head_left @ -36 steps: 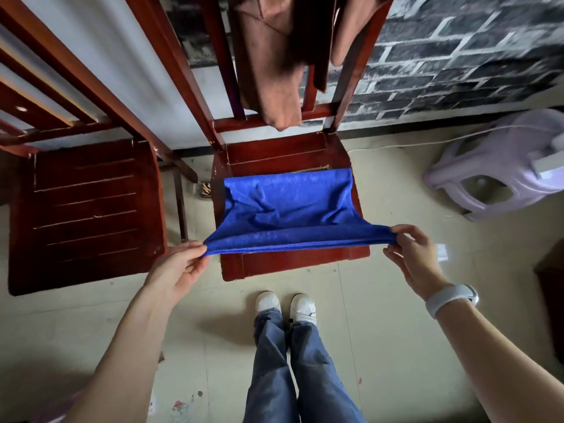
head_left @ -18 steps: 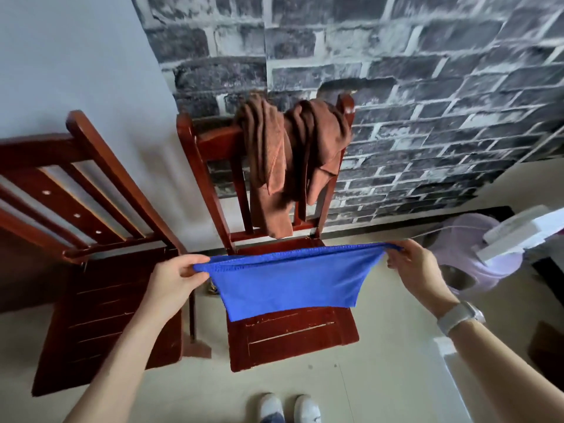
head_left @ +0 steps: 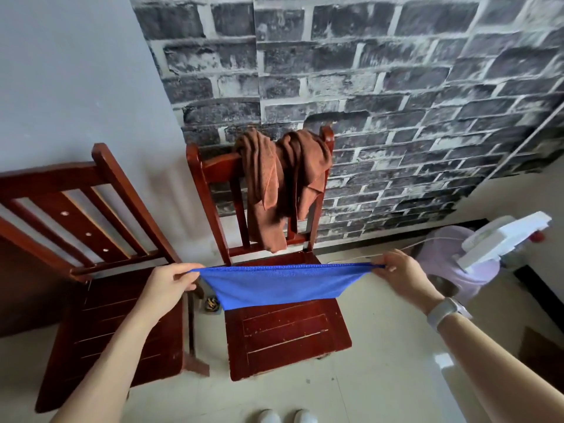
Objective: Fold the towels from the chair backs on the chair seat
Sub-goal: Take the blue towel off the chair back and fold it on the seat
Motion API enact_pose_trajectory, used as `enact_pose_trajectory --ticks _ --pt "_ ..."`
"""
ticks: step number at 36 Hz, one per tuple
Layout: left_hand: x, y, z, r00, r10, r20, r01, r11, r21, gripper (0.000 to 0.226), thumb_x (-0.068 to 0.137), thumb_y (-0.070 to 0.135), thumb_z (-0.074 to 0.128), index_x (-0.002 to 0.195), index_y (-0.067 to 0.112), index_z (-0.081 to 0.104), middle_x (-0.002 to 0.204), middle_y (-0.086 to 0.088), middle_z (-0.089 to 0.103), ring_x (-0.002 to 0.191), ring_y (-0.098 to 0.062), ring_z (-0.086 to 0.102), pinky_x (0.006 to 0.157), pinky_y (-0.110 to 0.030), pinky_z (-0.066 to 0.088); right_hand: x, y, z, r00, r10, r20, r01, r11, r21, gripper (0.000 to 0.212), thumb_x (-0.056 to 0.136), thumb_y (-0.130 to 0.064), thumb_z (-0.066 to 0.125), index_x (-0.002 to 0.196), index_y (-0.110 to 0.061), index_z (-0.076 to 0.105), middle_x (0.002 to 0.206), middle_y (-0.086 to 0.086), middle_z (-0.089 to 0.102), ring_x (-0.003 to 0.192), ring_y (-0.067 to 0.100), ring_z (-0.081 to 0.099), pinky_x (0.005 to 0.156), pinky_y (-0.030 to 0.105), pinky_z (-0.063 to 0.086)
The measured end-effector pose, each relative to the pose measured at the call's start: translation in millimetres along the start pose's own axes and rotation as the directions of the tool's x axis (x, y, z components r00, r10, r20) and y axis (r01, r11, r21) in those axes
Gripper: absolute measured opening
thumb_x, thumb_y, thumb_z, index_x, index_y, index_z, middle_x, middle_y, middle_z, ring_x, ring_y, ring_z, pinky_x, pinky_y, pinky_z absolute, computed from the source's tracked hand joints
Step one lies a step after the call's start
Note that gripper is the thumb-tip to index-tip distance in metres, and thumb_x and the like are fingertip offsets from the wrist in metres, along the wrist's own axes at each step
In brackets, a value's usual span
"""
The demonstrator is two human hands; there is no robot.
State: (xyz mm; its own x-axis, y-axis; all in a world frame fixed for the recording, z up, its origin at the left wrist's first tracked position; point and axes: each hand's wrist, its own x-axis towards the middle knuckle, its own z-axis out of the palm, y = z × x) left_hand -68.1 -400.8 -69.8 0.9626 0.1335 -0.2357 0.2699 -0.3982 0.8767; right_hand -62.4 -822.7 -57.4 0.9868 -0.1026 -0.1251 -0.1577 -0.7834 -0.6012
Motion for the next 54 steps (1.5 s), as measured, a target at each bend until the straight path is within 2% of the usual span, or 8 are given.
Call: enact_pose_trajectory --ticks 9,14,19,22,29,42,48,54 --pt "0.1 -7.1 -1.5 0.998 -0.036 -0.048 0.035 0.999 -0.028 0.024 0.086 -0.003 0.057 0.096 0.015 0.069 0.097 -0.012 0.067 0.082 -0.02 0.063 0.067 -0.014 0.055 -2.9 -3.5 3.5 0.996 0.063 0.061 -0.068 0.993 0.093 0.016 0.074 -0.001 0.071 0.071 -0.012 0.059 0.077 0.007 0.061 0.071 0.021 0.052 0.056 0.015 0.037" --pt "1.1 -11.0 -4.0 0.995 0.065 -0.07 -0.04 0.948 0.316 0.018 0.082 -0.001 0.062 0.092 0.01 0.073 0.095 -0.008 0.063 0.075 -0.026 0.062 0.077 -0.036 0.053 -3.6 -3.7 5.9 0.996 0.081 0.045 -0.085 0.993 0.086 0.017 0.074 -0.001 0.07 0.069 -0.011 0.057 0.065 0.002 0.056 0.059 0.016 0.049 0.054 0.014 0.038" --pt "-9.1 -7.0 2.9 0.987 0.114 0.112 -0.156 0.842 0.517 0.015 0.086 0.002 0.055 0.085 0.014 0.065 0.076 0.006 0.057 0.06 -0.005 0.05 0.067 -0.024 0.04 -4.1 -4.3 9.1 0.991 0.115 0.064 -0.121 0.988 0.095 0.022 0.075 0.0 0.068 0.066 -0.013 0.053 0.059 0.0 0.055 0.049 0.015 0.052 0.049 0.013 0.04" --pt "-13.4 -10.3 2.5 0.98 0.09 0.18 -0.168 0.859 0.484 0.017 0.085 0.001 0.055 0.083 0.018 0.058 0.078 0.004 0.057 0.06 -0.01 0.055 0.061 -0.03 0.051 -5.3 -4.4 9.7 0.991 0.132 0.015 -0.133 0.987 0.087 0.022 0.075 -0.001 0.069 0.066 -0.013 0.053 0.059 0.002 0.054 0.056 0.022 0.051 0.058 0.027 0.043" --pt "-20.5 -6.7 0.2 0.941 0.197 0.274 -0.305 0.844 0.442 0.031 0.08 -0.005 0.057 0.072 0.024 0.051 0.074 0.008 0.054 0.062 -0.012 0.052 0.056 -0.019 0.044 -5.3 -6.2 12.3 0.979 0.171 -0.108 -0.158 0.98 0.12 0.034 0.076 0.001 0.067 0.059 -0.022 0.048 0.056 -0.003 0.052 0.058 0.021 0.047 0.054 0.014 0.035" --pt "-14.2 -10.5 2.6 0.975 0.041 0.221 -0.138 0.886 0.443 0.026 0.074 0.006 0.073 0.063 0.026 0.06 0.077 0.004 0.064 0.068 -0.01 0.061 0.065 -0.021 0.048 2.2 -10.6 20.6 0.969 0.193 -0.156 -0.169 0.973 0.157 0.011 0.079 -0.003 0.066 0.074 -0.009 0.058 0.063 0.01 0.059 0.064 0.025 0.052 0.057 0.027 0.035" --pt "-12.0 -14.6 9.1 0.971 0.06 0.233 -0.163 0.878 0.449 0.026 0.072 0.008 0.074 0.062 0.028 0.061 0.078 0.008 0.064 0.075 -0.007 0.06 0.071 -0.02 0.045 5.9 -10.6 19.5 0.964 0.176 -0.198 -0.147 0.977 0.152 0.011 0.078 -0.003 0.067 0.076 -0.01 0.059 0.063 0.009 0.059 0.063 0.026 0.053 0.055 0.009 0.039" --pt "-11.0 -13.0 19.4 0.993 0.0 0.121 -0.039 0.947 0.32 0.015 0.069 0.001 0.075 0.063 0.013 0.067 0.077 0.002 0.065 0.076 -0.01 0.061 0.063 -0.006 0.041 5.9 -1.4 18.9 0.958 0.204 -0.203 -0.177 0.974 0.142 0.013 0.078 -0.002 0.066 0.075 -0.011 0.058 0.067 0.012 0.061 0.068 0.029 0.056 0.056 0.015 0.038"
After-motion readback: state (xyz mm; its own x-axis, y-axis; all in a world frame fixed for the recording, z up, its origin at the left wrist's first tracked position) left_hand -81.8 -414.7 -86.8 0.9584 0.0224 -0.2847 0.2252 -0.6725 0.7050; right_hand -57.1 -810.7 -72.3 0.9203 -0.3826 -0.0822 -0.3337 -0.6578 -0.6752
